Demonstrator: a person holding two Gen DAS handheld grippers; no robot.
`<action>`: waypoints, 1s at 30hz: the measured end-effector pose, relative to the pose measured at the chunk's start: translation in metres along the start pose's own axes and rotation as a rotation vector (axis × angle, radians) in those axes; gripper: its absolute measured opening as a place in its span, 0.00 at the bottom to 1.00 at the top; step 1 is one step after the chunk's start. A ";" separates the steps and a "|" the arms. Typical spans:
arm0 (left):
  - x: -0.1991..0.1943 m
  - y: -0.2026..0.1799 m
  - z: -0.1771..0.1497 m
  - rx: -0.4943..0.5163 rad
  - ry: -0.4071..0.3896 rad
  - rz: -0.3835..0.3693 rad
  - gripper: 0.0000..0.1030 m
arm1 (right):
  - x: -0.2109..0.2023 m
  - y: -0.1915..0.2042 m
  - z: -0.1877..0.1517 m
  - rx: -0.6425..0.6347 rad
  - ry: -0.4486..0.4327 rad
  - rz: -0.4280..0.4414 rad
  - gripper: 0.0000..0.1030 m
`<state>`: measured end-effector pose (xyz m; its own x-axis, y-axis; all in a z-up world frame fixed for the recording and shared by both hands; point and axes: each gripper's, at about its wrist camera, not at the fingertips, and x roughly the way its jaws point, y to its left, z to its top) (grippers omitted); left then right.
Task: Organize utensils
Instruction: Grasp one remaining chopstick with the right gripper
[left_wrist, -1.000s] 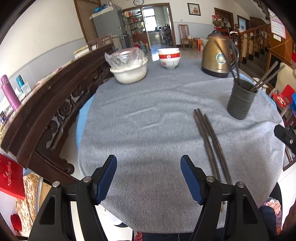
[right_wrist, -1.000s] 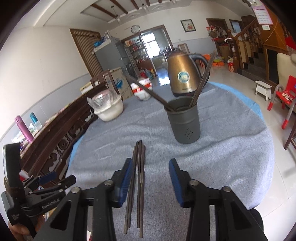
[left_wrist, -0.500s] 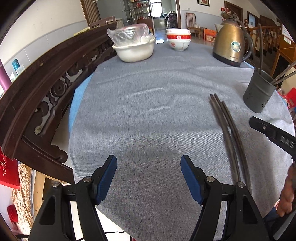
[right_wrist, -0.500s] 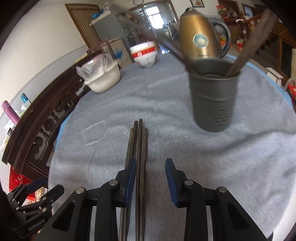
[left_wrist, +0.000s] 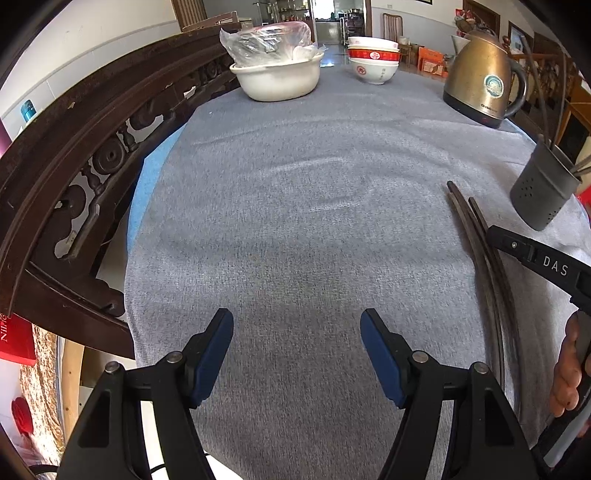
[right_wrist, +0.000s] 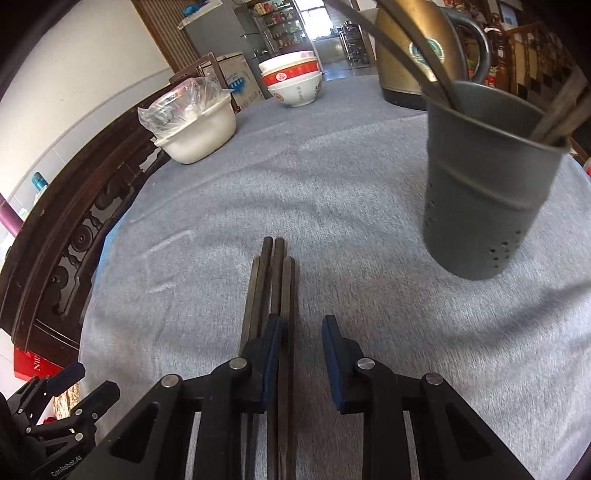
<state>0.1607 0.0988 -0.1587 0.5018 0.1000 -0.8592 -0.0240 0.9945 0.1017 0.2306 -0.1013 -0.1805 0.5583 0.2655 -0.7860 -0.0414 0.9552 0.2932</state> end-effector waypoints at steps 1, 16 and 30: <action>0.001 -0.001 0.001 0.000 0.002 0.002 0.70 | 0.002 0.000 0.001 0.001 0.004 0.000 0.25; 0.003 -0.015 0.004 0.024 0.015 0.013 0.70 | 0.001 -0.007 -0.002 -0.056 0.042 -0.071 0.18; 0.005 -0.033 0.028 0.039 0.043 -0.123 0.70 | 0.000 -0.023 0.009 -0.011 0.034 -0.075 0.18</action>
<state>0.1884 0.0652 -0.1520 0.4617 -0.0204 -0.8868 0.0690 0.9975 0.0130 0.2389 -0.1243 -0.1819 0.5316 0.1974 -0.8237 -0.0099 0.9738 0.2270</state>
